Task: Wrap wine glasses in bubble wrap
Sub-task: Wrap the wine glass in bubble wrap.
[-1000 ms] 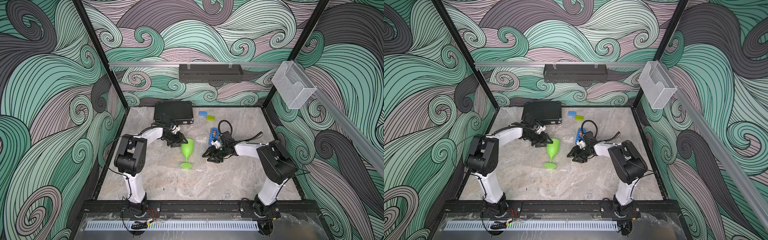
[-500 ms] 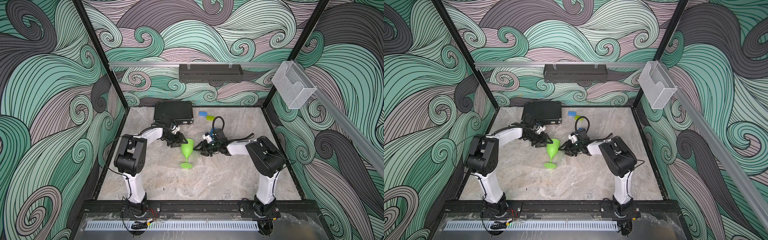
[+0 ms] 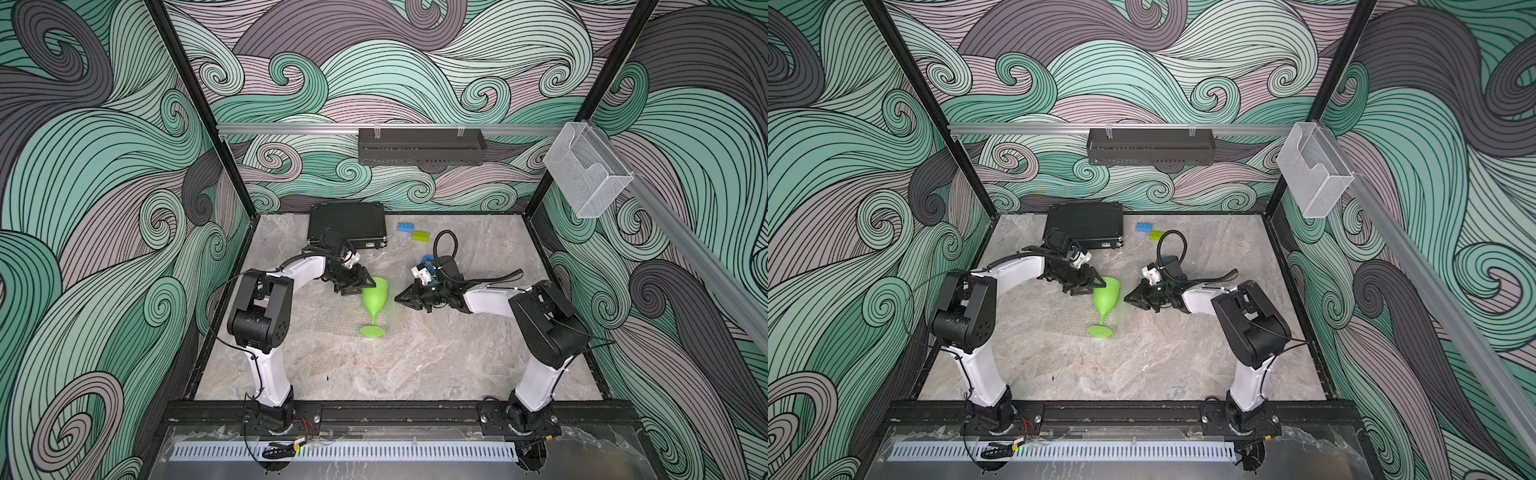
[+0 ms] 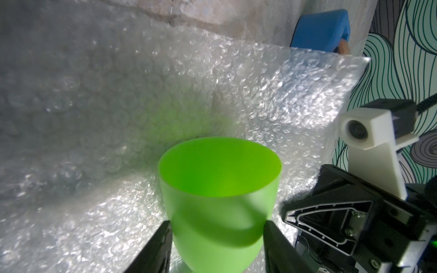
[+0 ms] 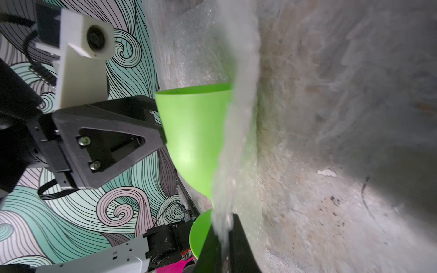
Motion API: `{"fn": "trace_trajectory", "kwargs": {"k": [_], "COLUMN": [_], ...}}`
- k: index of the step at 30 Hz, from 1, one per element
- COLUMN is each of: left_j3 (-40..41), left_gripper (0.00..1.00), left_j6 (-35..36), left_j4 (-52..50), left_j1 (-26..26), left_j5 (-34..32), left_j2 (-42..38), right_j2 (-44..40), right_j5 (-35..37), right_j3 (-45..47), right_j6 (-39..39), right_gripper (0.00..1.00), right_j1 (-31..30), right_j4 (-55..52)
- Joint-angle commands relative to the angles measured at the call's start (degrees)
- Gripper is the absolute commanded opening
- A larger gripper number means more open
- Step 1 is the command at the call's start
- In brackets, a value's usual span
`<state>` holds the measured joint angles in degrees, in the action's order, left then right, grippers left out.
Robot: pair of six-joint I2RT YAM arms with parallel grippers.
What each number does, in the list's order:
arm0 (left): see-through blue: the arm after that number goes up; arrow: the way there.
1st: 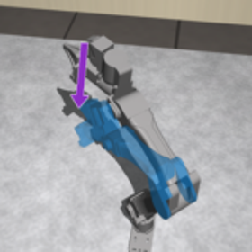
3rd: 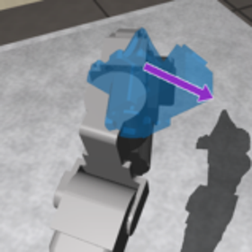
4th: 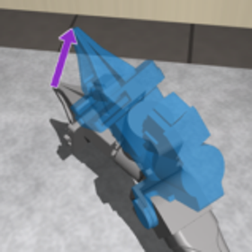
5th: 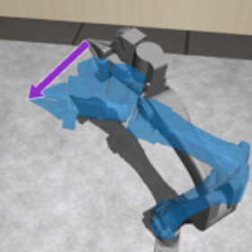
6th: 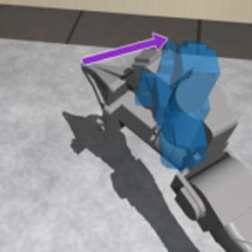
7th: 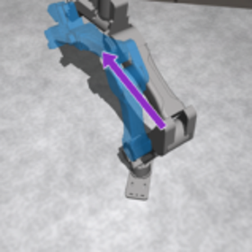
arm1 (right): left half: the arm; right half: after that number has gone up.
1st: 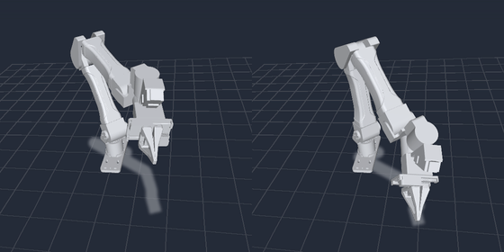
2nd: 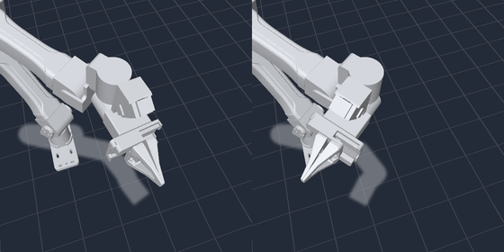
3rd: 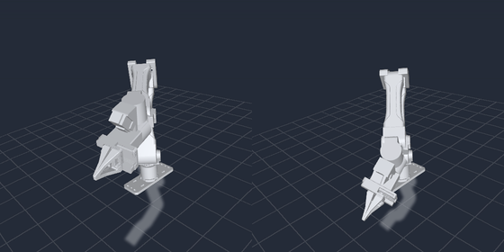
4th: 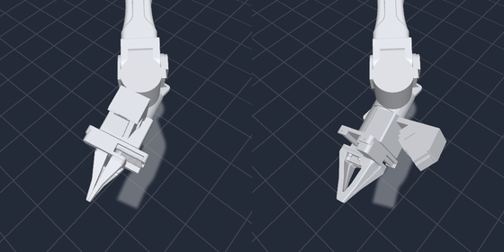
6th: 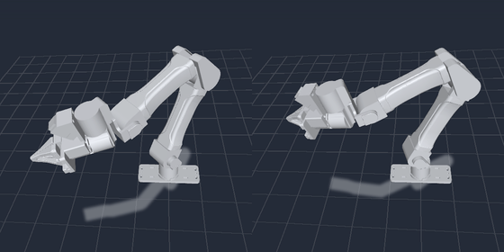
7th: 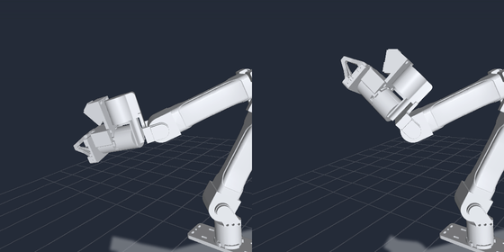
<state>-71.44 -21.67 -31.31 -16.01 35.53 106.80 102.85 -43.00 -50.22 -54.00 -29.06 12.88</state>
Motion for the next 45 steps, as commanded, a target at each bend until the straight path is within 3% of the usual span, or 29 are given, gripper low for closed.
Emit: {"fn": "trace_trajectory", "kwargs": {"k": [1, 7, 13, 28, 35, 40, 45], "left_j3": [1.78, 2.24, 2.83, 1.43, 0.52, -0.28, 0.43], "left_gripper": [0.60, 0.82, 0.91, 0.92, 0.83, 0.66, 0.48], "left_j6": [-0.42, -1.00, -2.67, -2.82, -2.15, -2.70, -2.57], "left_j4": [-3.06, -2.57, -0.14, 0.46, -1.05, -1.79, -1.53], "left_j1": [-0.34, -0.35, -0.34, -0.18, -0.24, -0.17, -0.06], "left_j5": [-2.84, 0.04, 3.31, 5.45, 2.56, 1.51, 0.70], "left_j2": [-1.37, -5.76, -6.95, -4.11, -1.75, 0.30, 0.42], "right_j2": [-2.67, -1.46, 1.74, 8.85, 9.57, 9.65, 4.56], "right_j5": [1.36, 0.98, 0.69, 0.66, 0.70, -0.11, -0.24], "right_j3": [-1.14, -6.37, -12.55, -21.28, -22.65, -23.16, -20.61], "right_j6": [2.47, 3.83, 5.81, 7.41, 7.76, 8.47, 8.85], "right_gripper": [0.04, 0.03, 0.07, 0.16, 0.21, 0.25, 0.33], "right_j1": [-0.62, -2.45, -4.68, -7.59, -8.25, -8.53, -7.93], "right_j4": [-3.95, -7.88, -12.65, -14.87, -14.94, -15.60, -15.99]}}
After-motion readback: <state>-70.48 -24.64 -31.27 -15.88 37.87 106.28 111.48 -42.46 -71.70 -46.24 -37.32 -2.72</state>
